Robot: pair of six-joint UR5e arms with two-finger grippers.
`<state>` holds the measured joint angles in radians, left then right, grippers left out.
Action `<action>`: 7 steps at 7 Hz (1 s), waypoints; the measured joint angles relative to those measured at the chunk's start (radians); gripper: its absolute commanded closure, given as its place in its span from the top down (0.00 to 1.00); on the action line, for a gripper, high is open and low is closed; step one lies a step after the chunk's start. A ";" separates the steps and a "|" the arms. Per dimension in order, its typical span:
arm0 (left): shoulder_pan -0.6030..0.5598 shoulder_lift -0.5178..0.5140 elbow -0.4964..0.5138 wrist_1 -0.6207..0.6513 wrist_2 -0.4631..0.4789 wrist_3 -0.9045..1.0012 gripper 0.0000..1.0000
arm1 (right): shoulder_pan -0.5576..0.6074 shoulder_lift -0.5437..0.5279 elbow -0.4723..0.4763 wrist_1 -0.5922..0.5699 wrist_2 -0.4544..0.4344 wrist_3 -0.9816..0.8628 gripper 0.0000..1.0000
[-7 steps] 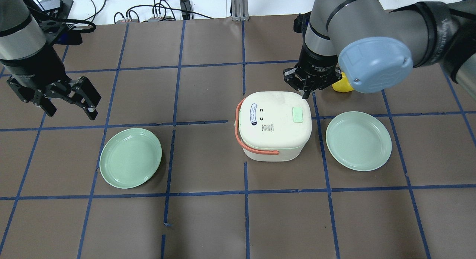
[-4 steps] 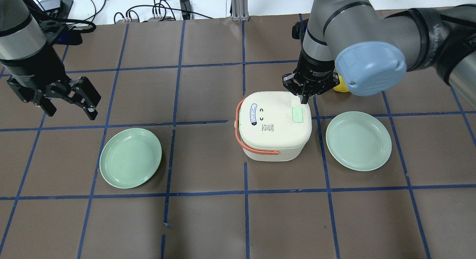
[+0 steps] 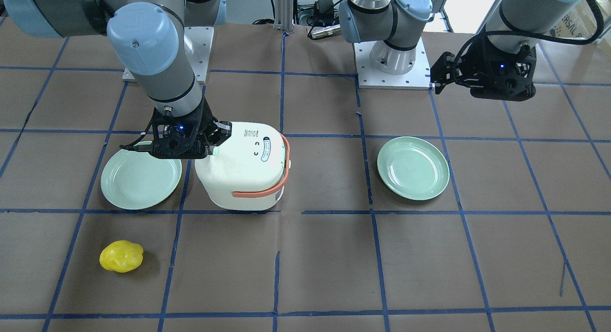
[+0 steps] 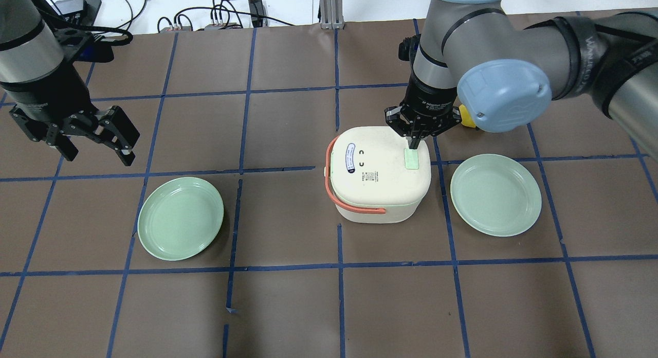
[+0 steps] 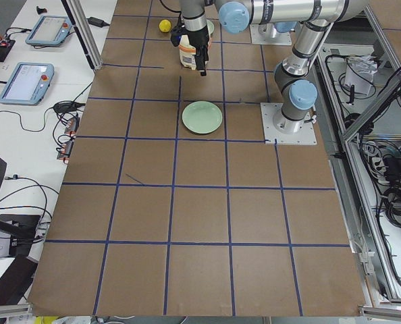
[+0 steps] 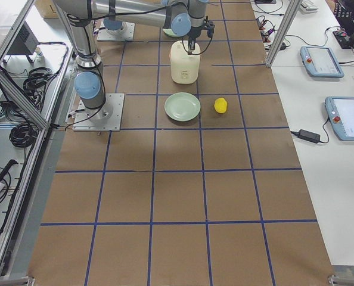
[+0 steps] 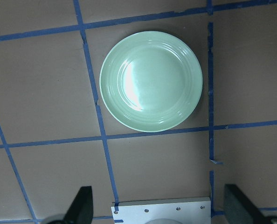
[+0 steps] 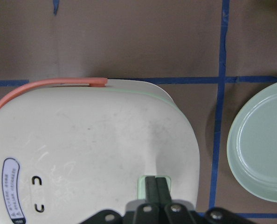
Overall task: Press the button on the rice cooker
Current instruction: 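Lower the right gripper and press down on the green button, then raise the right gripper away from the opened rice cooker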
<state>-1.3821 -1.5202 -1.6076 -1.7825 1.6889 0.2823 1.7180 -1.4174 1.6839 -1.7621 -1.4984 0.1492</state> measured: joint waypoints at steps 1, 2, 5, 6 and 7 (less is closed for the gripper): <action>0.000 0.000 0.000 0.000 0.000 0.000 1.00 | 0.000 0.000 0.019 -0.009 0.001 0.000 0.10; 0.000 0.000 0.000 0.000 0.000 0.000 1.00 | 0.000 0.000 0.042 -0.031 0.001 0.000 0.10; 0.000 0.000 0.000 0.000 0.000 0.000 1.00 | 0.001 -0.004 0.056 -0.056 -0.001 0.004 0.43; 0.000 0.000 0.000 0.000 0.000 0.000 1.00 | 0.003 -0.012 0.031 -0.042 -0.003 0.028 0.79; 0.000 0.000 0.000 0.000 0.000 0.000 1.00 | 0.007 -0.026 -0.024 0.001 -0.007 0.066 1.00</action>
<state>-1.3821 -1.5201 -1.6076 -1.7825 1.6889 0.2822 1.7246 -1.4431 1.6600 -1.7608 -1.5057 0.2156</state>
